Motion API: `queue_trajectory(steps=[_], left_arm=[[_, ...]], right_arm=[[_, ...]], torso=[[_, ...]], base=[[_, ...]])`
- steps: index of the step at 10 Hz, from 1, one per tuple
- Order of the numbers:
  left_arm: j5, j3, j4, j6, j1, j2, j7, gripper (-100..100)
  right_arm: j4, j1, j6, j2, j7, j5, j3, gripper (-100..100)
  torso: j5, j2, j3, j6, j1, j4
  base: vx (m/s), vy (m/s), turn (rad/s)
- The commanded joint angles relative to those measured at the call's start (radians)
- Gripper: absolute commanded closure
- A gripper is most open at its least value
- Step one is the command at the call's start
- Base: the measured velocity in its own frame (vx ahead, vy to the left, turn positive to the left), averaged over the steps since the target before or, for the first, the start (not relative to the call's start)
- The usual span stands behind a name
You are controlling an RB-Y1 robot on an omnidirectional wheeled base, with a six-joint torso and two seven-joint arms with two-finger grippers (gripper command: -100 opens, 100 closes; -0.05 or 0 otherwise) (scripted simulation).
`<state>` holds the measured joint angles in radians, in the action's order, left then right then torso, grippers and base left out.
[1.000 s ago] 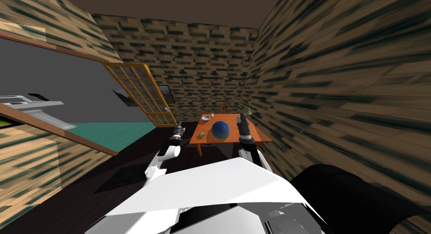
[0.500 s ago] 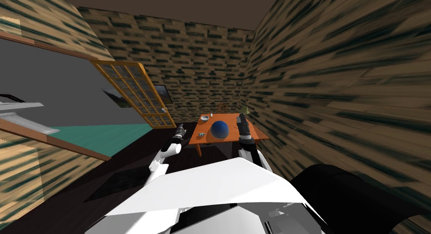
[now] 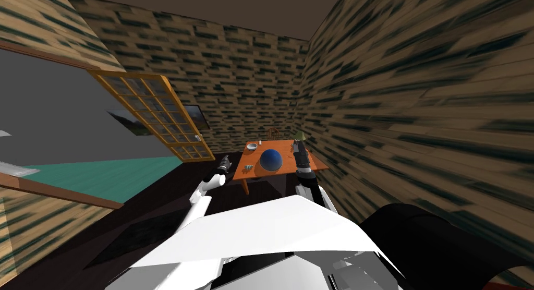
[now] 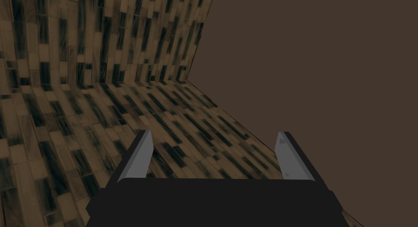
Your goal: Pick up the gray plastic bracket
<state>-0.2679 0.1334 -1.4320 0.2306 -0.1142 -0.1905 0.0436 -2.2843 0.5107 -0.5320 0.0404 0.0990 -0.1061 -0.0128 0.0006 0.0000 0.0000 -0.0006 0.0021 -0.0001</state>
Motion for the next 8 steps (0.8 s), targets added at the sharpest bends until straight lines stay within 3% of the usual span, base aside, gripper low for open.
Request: queue_trajectory(steps=[1,3,4,5,6,8], left_arm=[[-0.005,0.011,0.050,0.050,-0.037,-0.002,-0.003,-100],[-0.005,0.011,0.097,0.059,-0.037,-0.002,-0.003,-100],[-0.011,0.022,0.135,0.104,-0.081,-0.011,-0.004,-100],[-0.011,0.022,0.161,0.108,-0.081,-0.011,-0.004,-100],[-0.015,0.033,0.196,0.146,-0.124,-0.022,-0.006,-100],[-0.015,0.033,0.242,0.156,-0.124,-0.022,-0.006,-100]], right_arm=[[0.000,0.000,0.000,0.000,0.000,0.000,0.000,0],[0.000,0.000,0.000,0.000,0.000,0.000,0.000,0],[0.000,0.000,0.000,0.000,0.000,0.000,0.000,0],[0.000,0.000,0.000,0.000,0.000,0.000,0.000,0],[0.000,0.000,0.000,0.000,0.000,0.000,0.000,0],[0.000,0.000,0.000,0.000,0.000,0.000,0.000,0]], torso=[[0.000,0.000,0.000,0.000,0.000,0.000],[0.000,0.000,0.000,0.000,0.000,0.000],[0.000,0.000,0.000,0.000,-0.001,0.000],[0.000,0.000,0.000,0.001,-0.001,0.000],[0.000,0.000,0.000,0.000,-0.001,0.000],[0.000,0.000,0.000,0.000,0.000,0.000]], base=[[-0.011,0.036,-0.161],[-0.007,0.021,-0.048],[-0.001,0.015,-0.187],[-0.002,0.026,-0.102],[-0.008,0.033,-0.180],[-0.001,0.023,-0.057]])
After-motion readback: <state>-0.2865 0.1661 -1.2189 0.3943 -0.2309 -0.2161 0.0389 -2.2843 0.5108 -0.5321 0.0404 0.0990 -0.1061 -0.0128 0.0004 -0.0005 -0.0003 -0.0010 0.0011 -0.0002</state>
